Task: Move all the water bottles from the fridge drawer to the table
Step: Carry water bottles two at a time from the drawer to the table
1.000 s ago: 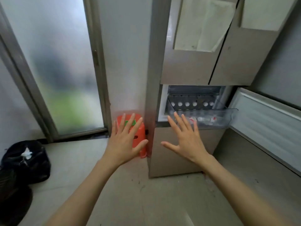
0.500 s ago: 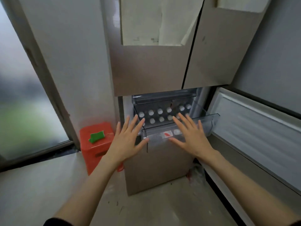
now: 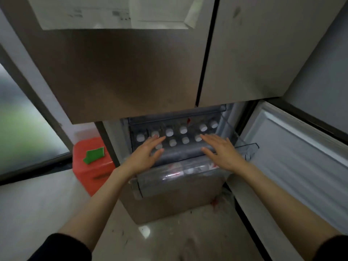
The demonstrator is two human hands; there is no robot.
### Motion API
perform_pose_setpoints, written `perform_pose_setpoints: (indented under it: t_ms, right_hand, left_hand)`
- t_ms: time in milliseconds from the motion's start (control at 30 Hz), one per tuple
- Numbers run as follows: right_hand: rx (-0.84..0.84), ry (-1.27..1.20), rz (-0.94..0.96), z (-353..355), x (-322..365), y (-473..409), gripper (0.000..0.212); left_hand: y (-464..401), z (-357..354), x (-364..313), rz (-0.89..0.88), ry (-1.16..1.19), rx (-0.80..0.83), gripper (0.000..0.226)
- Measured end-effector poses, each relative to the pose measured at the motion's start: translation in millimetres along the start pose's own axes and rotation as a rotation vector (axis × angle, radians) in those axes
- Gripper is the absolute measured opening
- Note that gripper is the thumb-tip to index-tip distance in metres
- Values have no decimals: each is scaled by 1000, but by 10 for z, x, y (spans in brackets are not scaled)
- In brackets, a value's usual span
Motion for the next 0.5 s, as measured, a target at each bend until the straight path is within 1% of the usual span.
perform_pose_setpoints:
  t_ms: [67,167,267,400,500]
  right_hand:
    - [100,-76,-3,39,-205,-211,52]
    - [234,-236,-70,67,-480,-460,43]
    - [333,-324,-126,43,-707,-731,35]
    - [605,-398,-213,-171,-905,-945,25]
    - [767,-407,-239,-325,-973,-1065,30]
  left_hand:
    - [-196,-58,16,80,37,30,46]
    - [-444,-226,28,194,104,182,42]
    - [-683,-446,9,254,151,308,42]
    - [-858,-724,109,383,276,434,44]
    - [-965,-833,167,438,275,542,49]
Point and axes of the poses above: each hand's wrist, its own y-axis away from the middle knuckle, its own z-axis out of the back of the hand, x = y × z, the point moved 5 cm from there along -y, towards the middle knuckle, and after that the axes turned 8 degrees about -y, right-handed, at the moved point
